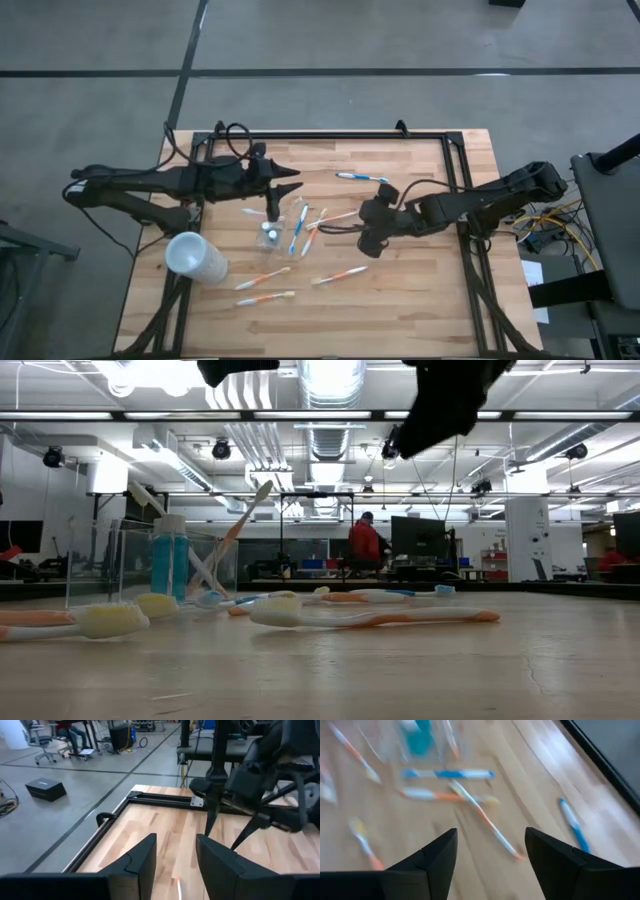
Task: Pick & Place toothbrushing station
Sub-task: Put the orange toothbrush into the transparent organizer
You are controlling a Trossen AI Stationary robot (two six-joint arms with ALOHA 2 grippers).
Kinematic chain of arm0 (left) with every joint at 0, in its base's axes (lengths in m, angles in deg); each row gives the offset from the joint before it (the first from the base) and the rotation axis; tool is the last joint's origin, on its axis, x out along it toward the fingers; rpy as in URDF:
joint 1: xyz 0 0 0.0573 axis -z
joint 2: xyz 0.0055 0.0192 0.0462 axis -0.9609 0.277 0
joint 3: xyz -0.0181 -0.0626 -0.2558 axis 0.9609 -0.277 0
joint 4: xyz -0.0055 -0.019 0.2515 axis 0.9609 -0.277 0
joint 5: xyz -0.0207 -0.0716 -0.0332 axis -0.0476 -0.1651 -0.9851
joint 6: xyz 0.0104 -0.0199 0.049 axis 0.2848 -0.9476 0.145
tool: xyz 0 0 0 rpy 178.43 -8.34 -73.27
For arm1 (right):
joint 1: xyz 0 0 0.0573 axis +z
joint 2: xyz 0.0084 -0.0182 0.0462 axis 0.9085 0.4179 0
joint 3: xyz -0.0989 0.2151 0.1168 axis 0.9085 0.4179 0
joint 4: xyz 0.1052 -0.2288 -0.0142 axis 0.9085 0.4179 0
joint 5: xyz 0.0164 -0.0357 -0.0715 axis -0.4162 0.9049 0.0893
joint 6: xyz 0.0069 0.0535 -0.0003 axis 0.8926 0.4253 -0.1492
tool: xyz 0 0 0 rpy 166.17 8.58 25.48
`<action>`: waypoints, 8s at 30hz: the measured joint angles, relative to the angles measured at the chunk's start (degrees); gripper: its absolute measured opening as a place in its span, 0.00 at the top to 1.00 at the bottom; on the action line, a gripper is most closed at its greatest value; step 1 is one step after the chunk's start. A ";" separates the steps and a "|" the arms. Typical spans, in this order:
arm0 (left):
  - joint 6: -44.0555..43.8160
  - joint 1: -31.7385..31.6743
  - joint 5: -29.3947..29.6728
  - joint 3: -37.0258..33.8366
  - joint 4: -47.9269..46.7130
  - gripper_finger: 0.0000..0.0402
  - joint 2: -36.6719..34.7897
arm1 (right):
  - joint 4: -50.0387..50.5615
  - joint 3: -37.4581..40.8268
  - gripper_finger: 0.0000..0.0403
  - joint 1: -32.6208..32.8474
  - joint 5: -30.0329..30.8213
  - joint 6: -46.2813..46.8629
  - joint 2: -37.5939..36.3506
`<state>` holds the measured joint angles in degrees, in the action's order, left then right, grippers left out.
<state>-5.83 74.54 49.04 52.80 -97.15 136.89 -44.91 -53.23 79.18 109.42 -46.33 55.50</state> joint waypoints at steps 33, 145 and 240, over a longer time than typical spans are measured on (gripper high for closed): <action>3.34 -0.13 5.91 0.09 8.52 0.65 -0.61 | -35.90 26.27 0.46 -11.97 -12.10 -26.19 0.17; 12.75 -0.66 3.53 0.04 6.26 0.69 -0.89 | -59.67 26.22 0.96 -19.53 -33.88 -20.06 -20.69; 7.69 -2.67 1.91 0.00 5.33 0.56 0.20 | -67.97 26.24 0.96 -19.56 -34.52 -18.64 -12.67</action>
<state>1.87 71.87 50.94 52.80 -91.82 137.09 -112.87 -26.99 59.63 74.90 -64.96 42.84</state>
